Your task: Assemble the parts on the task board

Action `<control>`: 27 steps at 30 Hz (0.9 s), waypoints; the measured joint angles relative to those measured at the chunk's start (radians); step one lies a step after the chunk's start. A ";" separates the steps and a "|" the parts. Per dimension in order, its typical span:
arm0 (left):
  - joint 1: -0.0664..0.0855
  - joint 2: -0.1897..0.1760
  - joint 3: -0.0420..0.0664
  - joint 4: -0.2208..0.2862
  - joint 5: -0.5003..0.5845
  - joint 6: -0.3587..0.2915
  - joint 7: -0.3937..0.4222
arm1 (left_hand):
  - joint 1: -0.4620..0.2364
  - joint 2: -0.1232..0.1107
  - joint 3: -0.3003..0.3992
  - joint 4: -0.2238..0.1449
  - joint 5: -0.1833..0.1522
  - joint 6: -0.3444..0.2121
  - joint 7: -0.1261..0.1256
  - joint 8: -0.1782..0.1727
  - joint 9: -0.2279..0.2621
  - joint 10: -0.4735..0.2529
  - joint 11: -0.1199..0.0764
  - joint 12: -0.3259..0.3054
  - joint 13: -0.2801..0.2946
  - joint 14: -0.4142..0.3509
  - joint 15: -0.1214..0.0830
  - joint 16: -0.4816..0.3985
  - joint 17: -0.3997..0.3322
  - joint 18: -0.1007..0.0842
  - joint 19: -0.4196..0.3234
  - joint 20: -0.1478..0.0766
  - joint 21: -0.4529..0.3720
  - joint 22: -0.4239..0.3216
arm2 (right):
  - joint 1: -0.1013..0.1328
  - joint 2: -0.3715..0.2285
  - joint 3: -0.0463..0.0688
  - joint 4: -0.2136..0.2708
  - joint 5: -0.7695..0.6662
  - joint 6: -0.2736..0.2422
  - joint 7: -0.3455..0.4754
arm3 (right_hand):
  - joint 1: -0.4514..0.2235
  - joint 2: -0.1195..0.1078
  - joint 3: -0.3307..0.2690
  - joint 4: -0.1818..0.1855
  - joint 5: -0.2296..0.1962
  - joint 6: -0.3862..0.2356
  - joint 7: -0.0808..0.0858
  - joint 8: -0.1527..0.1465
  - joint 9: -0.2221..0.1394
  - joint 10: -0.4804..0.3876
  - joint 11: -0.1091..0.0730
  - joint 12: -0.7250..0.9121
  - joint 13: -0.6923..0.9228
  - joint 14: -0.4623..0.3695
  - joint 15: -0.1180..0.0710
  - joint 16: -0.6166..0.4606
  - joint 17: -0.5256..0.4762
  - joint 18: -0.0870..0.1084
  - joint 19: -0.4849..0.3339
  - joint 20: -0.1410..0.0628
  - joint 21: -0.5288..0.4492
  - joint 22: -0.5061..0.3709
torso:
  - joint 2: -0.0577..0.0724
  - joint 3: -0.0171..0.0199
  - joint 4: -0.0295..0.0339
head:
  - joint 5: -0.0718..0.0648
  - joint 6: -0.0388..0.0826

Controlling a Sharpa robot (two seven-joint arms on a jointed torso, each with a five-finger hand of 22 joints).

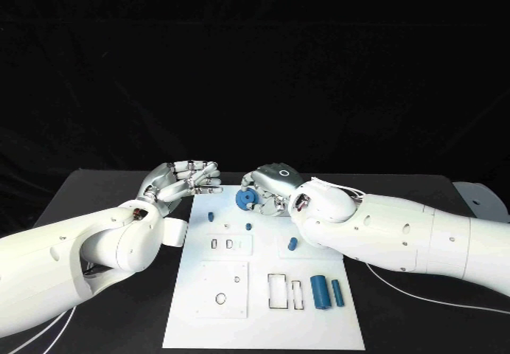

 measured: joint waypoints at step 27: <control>0.000 0.002 0.000 -0.003 0.000 0.000 0.000 | 0.000 0.000 0.000 0.000 0.000 0.000 0.000 0.000 0.000 0.004 0.004 -0.005 0.000 0.000 0.000 -0.004 0.001 0.000 0.004 -0.004 0.000 0.000 | -0.026 0.080 -0.004 -0.107 -0.016 0.021 -0.001 | -0.039 0.000 0.017 -0.008 -0.041 0.005 -0.003 -0.015 0.000 -0.010 0.010 -0.021 0.000 0.000 0.000 0.000 0.000 0.000 0.000 0.000 0.000 0.001 | 0.000 0.0035 -0.0023 | 0.003 0.009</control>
